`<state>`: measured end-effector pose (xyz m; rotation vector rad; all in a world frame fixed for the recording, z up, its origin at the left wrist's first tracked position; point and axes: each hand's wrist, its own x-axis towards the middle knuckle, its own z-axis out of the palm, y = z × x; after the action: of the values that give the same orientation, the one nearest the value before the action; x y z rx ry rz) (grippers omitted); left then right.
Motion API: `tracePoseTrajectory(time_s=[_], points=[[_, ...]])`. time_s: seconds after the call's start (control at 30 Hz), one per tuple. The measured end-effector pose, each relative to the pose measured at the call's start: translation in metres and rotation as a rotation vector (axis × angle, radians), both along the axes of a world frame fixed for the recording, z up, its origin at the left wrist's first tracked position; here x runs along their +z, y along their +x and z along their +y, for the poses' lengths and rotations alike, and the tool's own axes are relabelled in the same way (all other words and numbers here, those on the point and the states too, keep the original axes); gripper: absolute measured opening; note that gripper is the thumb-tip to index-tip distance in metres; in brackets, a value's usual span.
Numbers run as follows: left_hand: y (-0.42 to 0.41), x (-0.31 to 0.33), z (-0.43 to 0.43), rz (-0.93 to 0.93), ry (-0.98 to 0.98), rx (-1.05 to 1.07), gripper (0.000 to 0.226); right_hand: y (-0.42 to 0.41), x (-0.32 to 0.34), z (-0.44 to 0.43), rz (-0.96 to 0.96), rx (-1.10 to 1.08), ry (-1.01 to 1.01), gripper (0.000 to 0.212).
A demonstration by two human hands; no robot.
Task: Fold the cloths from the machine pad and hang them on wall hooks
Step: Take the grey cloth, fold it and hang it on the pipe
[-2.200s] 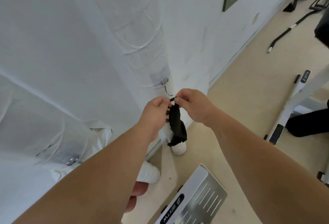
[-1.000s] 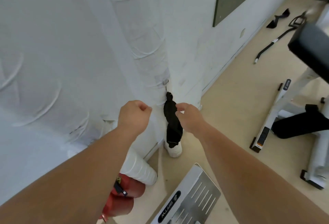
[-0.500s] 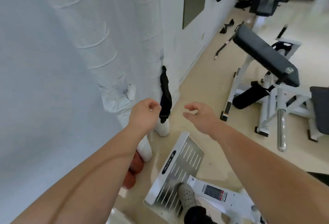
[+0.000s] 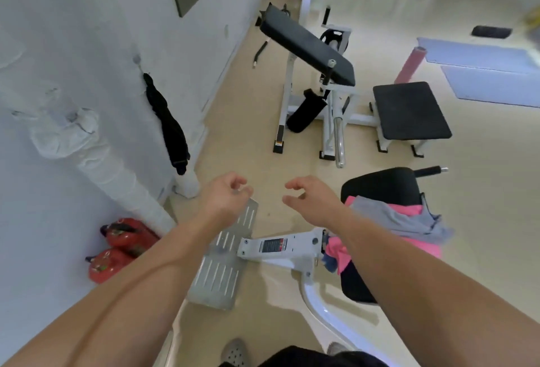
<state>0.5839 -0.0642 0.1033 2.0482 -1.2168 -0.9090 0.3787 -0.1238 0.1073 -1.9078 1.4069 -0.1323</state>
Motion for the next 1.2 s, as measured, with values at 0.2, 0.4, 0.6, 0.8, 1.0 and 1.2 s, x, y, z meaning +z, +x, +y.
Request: tracePoseTrajectory(time_s=[0.2, 0.4, 0.6, 0.8, 1.0, 1.2], points=[[-0.135, -0.034, -0.032, -0.04, 0.084, -0.141, 0.028, -0.143, -0.043, -0.013, 0.002, -0.102, 0.068, 0.043], [-0.265, -0.053, -0.07, -0.038, 0.172, -0.213, 0.031, -0.285, -0.076, -0.039, 0.058, -0.157, 0.094, 0.032], [-0.337, -0.074, -0.105, -0.115, 0.258, -0.376, 0.037, -0.365, -0.102, -0.071, 0.116, -0.295, 0.092, 0.038], [-0.37, -0.113, -0.147, -0.172, 0.345, -0.57, 0.049, -0.393, -0.137, -0.092, 0.283, -0.256, 0.113, 0.045], [-0.379, -0.153, -0.19, -0.371, 0.36, -0.929, 0.06, -0.392, -0.174, -0.089, 0.352, -0.221, 0.134, 0.06], [-0.375, -0.171, -0.201, -0.369, 0.202, -0.946, 0.034, -0.399, -0.183, -0.087, 0.256, -0.265, 0.031, 0.038]])
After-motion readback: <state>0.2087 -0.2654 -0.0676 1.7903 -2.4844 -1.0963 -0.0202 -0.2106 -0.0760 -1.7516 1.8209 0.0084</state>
